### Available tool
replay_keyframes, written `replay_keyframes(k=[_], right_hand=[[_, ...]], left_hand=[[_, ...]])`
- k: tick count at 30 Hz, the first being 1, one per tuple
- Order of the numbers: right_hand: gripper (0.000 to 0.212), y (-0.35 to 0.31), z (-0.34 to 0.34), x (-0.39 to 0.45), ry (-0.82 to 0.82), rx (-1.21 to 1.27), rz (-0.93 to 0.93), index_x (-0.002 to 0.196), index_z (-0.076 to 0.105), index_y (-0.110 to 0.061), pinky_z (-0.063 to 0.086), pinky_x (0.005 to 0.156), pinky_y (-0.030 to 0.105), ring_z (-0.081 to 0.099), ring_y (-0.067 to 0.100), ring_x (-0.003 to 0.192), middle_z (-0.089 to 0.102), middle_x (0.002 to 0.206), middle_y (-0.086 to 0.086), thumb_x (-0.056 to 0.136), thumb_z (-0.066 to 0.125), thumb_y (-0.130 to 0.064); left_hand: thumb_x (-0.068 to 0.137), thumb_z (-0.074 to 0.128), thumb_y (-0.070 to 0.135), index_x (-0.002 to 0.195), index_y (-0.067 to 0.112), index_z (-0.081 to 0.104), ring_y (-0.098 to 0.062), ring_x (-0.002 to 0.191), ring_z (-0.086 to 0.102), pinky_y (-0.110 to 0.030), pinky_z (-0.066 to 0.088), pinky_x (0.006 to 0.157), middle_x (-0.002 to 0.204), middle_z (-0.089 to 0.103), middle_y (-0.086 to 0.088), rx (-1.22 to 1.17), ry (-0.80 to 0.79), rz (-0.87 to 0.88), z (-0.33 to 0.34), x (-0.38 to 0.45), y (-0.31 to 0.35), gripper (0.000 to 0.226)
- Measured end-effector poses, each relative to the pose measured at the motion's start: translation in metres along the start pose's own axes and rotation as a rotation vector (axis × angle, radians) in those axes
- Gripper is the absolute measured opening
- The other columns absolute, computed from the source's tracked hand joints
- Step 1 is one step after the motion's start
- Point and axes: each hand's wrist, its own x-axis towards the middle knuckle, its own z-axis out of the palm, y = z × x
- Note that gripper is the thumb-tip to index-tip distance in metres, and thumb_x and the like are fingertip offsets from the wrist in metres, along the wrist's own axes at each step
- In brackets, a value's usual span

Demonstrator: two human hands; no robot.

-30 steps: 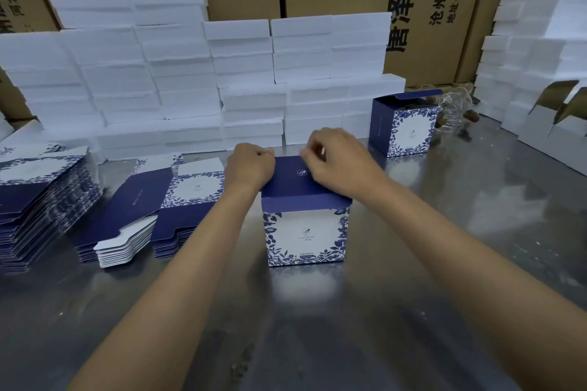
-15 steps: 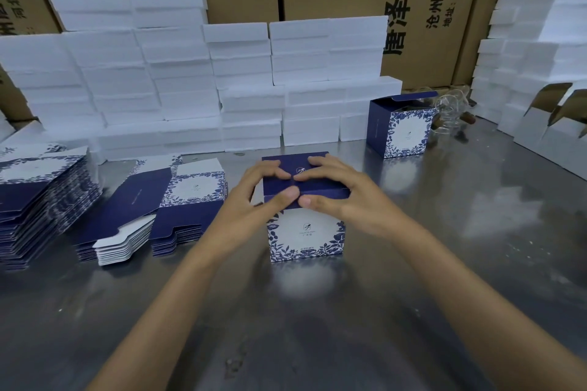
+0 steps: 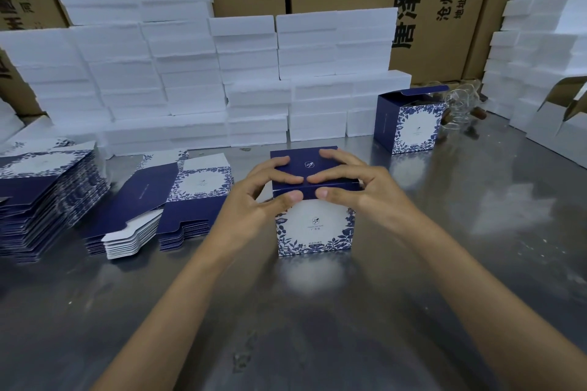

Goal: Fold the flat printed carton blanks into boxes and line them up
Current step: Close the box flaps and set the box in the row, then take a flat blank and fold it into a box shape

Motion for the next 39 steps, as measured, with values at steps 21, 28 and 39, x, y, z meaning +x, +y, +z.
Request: replay_keyframes(k=[21,28,39], right_hand=[[0.028,0.004,0.004,-0.02,0.37,-0.786,-0.275,0.111,0.07,-0.022,0.022,0.098,0.027,0.052,0.012,0.125,0.067,0.118,-0.012,0.084,0.067,-0.015],[0.047,0.044,-0.046,-0.021,0.492,-1.074,-0.057,0.133,0.055,-0.005,0.029,0.112,0.044,0.04,0.026,0.145,0.057,0.142,0.009,0.089,0.067,-0.019],[0.061,0.096,-0.149,0.041,0.499,-1.002,0.1,0.153,0.035,-0.01,0.015,0.125,0.04,0.011,0.019,0.157,0.03,0.165,0.005,0.099,0.06,-0.023]], left_hand=[[0.099,0.06,0.017,0.129,0.022,0.066,0.008,0.148,0.01,-0.02,0.026,0.119,0.15,0.048,0.006,0.038,-0.006,-0.005,0.055,0.011,0.004,0.031],[0.103,0.054,0.02,0.137,0.025,0.06,0.005,0.149,0.005,0.003,0.023,0.101,0.159,0.037,-0.002,0.011,-0.074,-0.06,0.16,0.072,0.0,0.035],[0.104,0.05,0.02,0.145,0.027,0.052,-0.014,0.154,0.006,-0.039,0.031,0.116,0.167,0.015,-0.007,0.133,-0.234,-0.127,0.244,0.192,-0.021,0.041]])
